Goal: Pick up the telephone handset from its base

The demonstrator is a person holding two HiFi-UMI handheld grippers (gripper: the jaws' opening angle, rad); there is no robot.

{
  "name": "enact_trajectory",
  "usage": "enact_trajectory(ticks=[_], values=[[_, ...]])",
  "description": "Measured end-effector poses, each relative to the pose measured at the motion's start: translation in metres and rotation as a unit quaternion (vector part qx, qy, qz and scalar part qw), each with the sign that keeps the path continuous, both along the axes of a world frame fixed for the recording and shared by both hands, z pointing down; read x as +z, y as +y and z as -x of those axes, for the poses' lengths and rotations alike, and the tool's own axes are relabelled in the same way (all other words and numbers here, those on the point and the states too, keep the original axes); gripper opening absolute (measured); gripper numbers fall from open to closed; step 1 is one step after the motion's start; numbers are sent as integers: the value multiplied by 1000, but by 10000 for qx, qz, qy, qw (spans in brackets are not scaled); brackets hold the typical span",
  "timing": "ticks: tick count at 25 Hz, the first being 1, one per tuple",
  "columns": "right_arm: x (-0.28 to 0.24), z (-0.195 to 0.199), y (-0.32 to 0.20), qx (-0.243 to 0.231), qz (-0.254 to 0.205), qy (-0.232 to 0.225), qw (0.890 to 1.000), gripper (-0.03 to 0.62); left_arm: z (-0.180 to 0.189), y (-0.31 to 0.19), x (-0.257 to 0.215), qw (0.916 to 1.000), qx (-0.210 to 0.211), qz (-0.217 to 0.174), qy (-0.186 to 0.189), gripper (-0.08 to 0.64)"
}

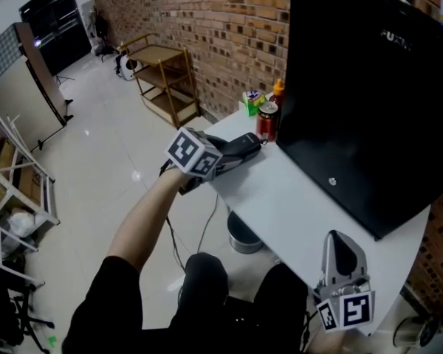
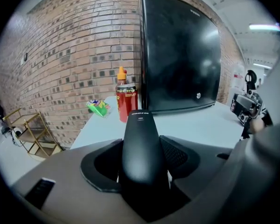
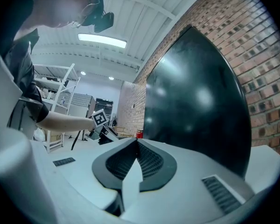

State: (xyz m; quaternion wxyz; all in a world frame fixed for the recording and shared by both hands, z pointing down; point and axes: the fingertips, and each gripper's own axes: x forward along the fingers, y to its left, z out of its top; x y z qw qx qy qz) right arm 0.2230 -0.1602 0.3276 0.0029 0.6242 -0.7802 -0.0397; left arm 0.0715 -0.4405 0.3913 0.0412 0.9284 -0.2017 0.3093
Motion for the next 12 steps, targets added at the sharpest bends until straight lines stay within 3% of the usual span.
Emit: enact_trajectory(ticks=[12], values=[[-3, -4, -2, 98, -19, 29, 9999, 9, 18, 7, -47, 9940, -133, -531, 944, 249]])
